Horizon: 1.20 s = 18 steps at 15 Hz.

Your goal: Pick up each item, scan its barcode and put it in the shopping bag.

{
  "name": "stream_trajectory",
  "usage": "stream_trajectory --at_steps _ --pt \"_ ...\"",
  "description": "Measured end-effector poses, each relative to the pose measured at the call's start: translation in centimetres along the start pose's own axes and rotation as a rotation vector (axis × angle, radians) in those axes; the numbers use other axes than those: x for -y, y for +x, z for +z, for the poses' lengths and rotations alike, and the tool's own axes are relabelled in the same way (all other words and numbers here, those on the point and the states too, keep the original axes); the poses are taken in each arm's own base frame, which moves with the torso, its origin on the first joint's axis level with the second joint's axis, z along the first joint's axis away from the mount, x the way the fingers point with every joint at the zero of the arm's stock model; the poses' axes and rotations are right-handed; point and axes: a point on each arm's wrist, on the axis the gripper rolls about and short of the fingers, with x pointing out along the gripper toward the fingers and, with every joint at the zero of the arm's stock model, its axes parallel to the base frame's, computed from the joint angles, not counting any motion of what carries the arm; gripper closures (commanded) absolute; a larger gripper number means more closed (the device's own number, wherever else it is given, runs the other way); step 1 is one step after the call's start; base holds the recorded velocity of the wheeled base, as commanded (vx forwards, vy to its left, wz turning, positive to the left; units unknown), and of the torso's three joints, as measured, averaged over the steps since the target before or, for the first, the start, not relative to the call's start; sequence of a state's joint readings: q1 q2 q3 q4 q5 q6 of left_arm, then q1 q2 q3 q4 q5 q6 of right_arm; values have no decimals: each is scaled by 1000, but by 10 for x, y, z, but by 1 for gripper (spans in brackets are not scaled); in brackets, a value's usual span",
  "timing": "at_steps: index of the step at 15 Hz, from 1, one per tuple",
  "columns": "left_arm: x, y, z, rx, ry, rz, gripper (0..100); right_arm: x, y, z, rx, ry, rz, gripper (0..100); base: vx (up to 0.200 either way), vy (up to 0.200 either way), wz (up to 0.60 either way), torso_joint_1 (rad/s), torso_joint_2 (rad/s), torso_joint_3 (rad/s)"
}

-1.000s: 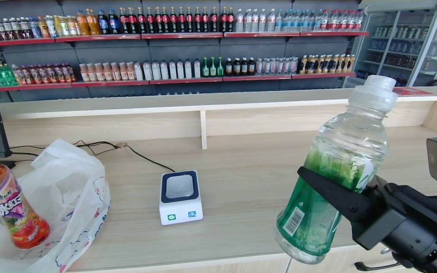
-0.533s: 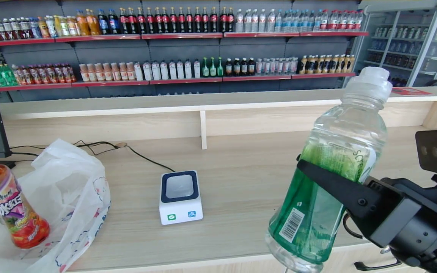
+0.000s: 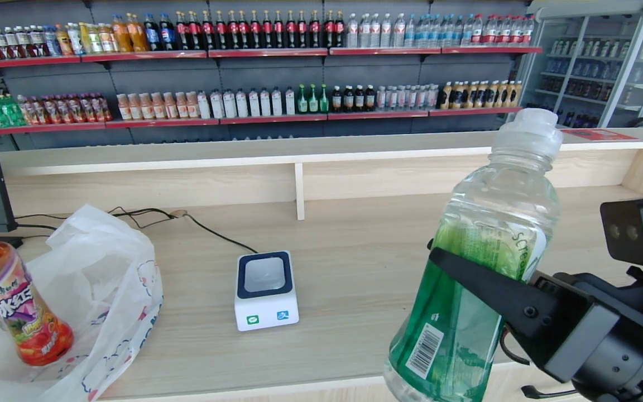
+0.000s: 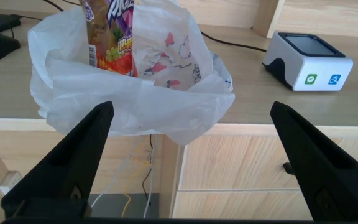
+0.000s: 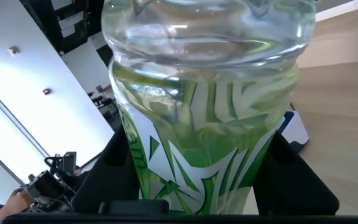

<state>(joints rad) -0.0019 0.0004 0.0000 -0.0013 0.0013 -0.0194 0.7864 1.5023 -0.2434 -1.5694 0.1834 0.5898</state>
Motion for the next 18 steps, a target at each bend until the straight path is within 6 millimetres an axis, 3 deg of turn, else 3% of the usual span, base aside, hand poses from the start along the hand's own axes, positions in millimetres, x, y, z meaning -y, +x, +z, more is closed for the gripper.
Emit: stream_trajectory --at_steps 3,7,12,18 --pt "0 0 0 0 0 2 0 0 -4 6 26 77 -7 100 0 0 0 0 0 0" --pt "0 0 0 0 0 1 0 7 20 22 112 74 -9 100 0 0 0 0 0 0" --pt "0 0 0 0 1 1 0 15 24 27 135 126 -25 100 0 0 0 0 0 0" --pt "0 0 0 0 0 0 0 1 22 25 119 133 28 100 0 0 0 0 0 0"
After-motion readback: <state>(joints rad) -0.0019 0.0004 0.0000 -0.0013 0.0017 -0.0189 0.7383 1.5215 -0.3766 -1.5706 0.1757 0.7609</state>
